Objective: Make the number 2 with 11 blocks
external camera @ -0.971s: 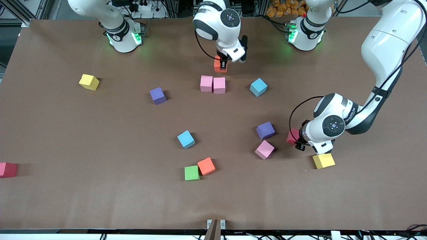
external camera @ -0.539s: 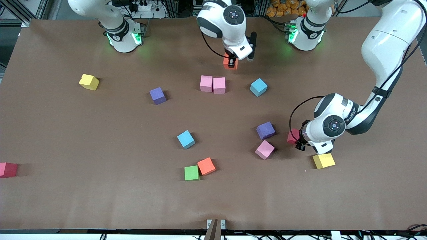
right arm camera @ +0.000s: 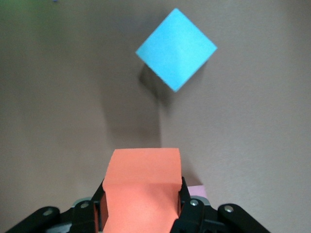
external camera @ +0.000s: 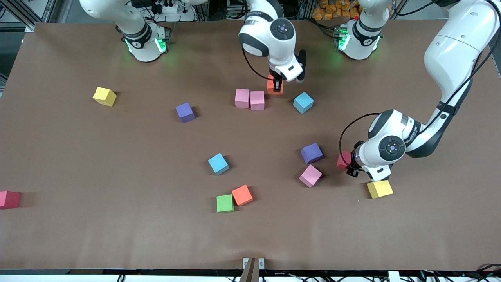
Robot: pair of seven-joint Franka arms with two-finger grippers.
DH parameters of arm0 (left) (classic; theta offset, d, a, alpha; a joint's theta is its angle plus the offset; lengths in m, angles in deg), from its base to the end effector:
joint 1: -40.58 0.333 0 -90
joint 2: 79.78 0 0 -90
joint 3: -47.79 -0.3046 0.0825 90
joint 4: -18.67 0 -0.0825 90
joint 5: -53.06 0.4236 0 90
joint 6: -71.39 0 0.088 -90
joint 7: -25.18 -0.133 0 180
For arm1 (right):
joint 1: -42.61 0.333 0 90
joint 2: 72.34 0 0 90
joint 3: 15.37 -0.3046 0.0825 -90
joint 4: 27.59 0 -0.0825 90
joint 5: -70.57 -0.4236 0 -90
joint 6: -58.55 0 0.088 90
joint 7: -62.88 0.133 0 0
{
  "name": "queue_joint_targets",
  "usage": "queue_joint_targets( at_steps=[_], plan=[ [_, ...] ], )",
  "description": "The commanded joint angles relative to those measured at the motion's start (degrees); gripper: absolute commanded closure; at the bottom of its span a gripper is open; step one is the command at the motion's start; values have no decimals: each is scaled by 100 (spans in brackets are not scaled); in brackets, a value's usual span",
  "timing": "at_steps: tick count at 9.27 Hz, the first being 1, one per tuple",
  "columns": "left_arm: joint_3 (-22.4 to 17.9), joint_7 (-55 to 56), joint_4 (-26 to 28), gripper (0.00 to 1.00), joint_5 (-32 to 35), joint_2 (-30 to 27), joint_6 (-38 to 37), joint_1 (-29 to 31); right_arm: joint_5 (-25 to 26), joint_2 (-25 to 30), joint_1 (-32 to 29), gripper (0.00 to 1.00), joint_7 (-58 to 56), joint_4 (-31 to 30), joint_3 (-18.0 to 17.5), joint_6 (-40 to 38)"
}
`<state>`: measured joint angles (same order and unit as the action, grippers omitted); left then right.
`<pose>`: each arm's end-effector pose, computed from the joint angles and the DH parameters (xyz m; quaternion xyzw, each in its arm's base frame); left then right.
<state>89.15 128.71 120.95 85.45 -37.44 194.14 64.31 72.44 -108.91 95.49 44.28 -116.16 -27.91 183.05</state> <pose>0.6343 -0.1586 0.1476 -0.8116 -0.5797 0.0475 0.0553 0.3205 0.6553 0.2272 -0.7499 -0.6596 0.0187 0.0479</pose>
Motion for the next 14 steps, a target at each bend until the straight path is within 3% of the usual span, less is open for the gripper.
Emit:
queue_joint_targets(
  at_steps=[1, 4, 14],
  plan=[
    [-5, 35, -41, 100, -127, 55, 3, -27, 173, -245, -93, 100, -11, 271, 58, 91],
    [-5, 35, -50, 100, -180, 55, -5, -36, 164, -658, -234, 100, -204, 446, 85, 470],
    [13, -35, -199, 100, -171, -15, -6, -45, 129, -747, -217, 100, -425, 420, 85, 338]
  ],
)
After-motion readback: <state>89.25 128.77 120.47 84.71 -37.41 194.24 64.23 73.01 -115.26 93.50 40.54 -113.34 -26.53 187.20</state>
